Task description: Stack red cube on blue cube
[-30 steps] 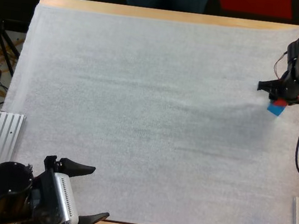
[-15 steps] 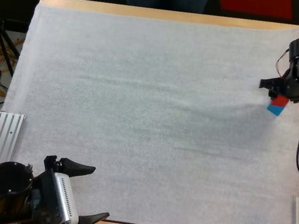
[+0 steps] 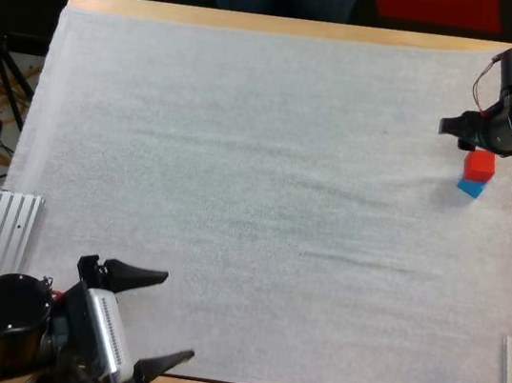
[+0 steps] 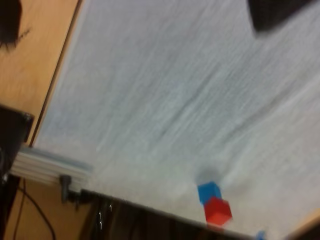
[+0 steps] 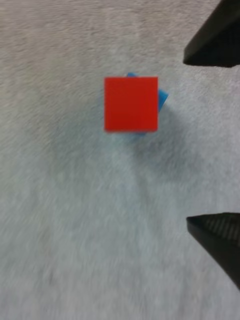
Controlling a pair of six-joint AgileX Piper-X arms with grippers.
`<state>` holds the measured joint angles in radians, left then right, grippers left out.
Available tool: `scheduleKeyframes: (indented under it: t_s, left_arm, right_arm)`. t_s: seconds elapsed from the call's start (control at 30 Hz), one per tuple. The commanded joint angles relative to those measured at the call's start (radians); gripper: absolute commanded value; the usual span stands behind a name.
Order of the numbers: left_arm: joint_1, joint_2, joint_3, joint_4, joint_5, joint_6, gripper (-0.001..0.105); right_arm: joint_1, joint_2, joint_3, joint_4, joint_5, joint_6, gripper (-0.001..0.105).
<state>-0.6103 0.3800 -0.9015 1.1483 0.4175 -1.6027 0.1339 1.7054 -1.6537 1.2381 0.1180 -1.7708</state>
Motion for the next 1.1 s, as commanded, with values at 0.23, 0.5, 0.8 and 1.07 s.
scheduleKeyframes:
  t_s: [0.23,0.5,0.8,1.07]
  left_arm:
    - [-0.001,0.112,-0.006,-0.123,-0.22,-0.053,0.087]
    - [0.226,0.218,-0.006,-0.292,-0.143,-0.053,0.087]
    - [0.657,0.231,-0.009,-0.34,0.047,-0.045,0.087]
    - [0.733,0.228,-0.009,-0.334,0.056,-0.045,0.087]
  right_arm:
    - [0.008,-0.121,-0.008,-0.098,-0.052,-0.005,0.059]
    - [-0.072,-0.165,0.01,-0.139,-0.086,-0.013,0.059]
    - [-0.144,-0.327,0.203,-0.22,-0.094,-0.048,0.059]
    - [-0.144,-0.583,0.442,-0.284,-0.094,-0.073,0.059]
